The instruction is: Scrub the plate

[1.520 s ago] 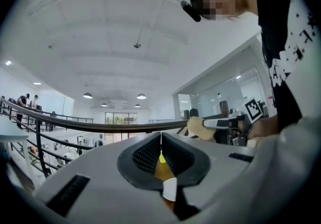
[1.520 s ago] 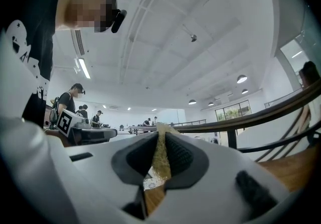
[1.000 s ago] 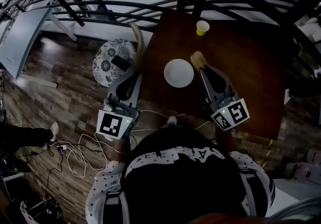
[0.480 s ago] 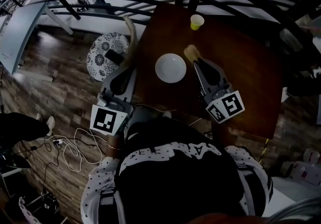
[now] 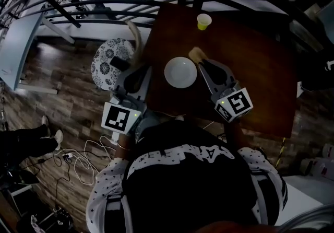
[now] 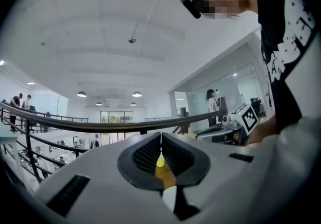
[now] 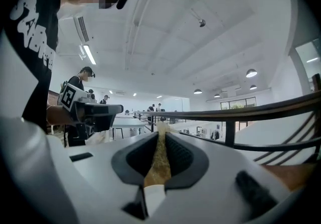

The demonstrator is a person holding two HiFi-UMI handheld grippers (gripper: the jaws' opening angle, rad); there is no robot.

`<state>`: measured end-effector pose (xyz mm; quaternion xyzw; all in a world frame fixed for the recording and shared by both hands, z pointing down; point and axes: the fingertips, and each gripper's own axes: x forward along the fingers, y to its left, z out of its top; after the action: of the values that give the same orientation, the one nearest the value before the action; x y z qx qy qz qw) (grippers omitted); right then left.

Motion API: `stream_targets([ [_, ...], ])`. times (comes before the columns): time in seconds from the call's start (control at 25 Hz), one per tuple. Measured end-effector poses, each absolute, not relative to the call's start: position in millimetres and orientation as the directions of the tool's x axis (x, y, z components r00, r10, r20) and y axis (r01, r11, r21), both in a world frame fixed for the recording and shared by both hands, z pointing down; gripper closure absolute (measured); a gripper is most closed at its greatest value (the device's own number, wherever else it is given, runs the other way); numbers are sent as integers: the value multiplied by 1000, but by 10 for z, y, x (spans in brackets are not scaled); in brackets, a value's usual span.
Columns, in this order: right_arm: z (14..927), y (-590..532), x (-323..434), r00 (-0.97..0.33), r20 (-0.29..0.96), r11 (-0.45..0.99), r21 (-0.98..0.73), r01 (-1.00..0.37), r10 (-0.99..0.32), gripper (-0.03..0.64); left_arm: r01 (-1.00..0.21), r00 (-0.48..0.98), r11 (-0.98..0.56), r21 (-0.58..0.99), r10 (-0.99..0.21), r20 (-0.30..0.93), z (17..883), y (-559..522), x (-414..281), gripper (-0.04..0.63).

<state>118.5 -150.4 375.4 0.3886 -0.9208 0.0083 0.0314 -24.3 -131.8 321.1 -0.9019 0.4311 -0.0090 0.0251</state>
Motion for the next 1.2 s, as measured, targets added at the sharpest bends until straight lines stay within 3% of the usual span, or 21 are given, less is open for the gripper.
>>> stream_targets([
  [0.44, 4112, -1673, 1018, -673, 177, 684, 5, -729, -718, 568, -770, 637, -638, -28, -770, 18, 3351, -1452, -304, 580],
  [1.2, 5328, -1972, 497, -678, 465, 774, 28, -632, -570, 568, -801, 598, -599, 11, -799, 62, 3647, -1529, -584, 580],
])
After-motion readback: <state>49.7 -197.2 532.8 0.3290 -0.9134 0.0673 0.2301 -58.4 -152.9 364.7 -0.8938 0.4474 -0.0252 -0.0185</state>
